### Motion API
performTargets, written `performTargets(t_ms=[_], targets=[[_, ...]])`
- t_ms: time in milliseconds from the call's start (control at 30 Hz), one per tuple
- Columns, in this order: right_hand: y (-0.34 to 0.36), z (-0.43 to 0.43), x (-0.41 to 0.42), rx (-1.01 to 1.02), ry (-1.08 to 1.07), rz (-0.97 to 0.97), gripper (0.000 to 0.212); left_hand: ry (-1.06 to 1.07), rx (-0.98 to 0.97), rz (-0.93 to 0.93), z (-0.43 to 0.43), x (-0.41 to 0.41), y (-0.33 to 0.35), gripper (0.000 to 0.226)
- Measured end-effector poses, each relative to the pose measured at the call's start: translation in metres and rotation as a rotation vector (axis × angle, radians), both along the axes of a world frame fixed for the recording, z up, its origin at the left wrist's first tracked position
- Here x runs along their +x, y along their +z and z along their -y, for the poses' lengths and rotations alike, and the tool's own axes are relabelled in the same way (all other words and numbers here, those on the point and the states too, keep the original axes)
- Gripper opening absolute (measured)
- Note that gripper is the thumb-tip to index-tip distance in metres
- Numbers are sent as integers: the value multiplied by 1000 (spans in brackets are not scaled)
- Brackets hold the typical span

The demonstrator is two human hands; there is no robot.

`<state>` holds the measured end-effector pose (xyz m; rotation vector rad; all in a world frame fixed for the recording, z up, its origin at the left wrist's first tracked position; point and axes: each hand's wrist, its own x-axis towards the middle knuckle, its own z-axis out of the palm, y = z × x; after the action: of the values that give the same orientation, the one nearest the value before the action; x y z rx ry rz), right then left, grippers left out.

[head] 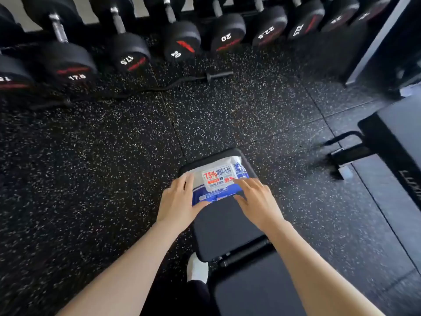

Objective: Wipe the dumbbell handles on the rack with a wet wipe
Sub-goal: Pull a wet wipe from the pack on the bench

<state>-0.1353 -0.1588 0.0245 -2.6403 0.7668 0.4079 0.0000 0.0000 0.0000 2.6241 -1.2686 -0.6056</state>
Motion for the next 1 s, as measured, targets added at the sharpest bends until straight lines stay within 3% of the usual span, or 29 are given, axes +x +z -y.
performTargets(t_ms=[167, 400, 667, 833, 1000], targets=[[-52, 13, 17, -50, 104, 219, 48, 77, -82, -28, 26, 6, -50, 92], [-69, 29, 29, -117, 305, 315, 52, 113, -252, -119, 26, 8, -69, 89], [-74, 36, 28, -169, 386, 387, 32, 121, -260, -146, 27, 10, -68, 86], [-63, 41, 48, -12, 237, 467, 32, 141, -268, -175, 29, 9, -68, 86], [-51, 52, 90, 316, -260, 477, 15, 141, -310, -171, 28, 10, -67, 83]])
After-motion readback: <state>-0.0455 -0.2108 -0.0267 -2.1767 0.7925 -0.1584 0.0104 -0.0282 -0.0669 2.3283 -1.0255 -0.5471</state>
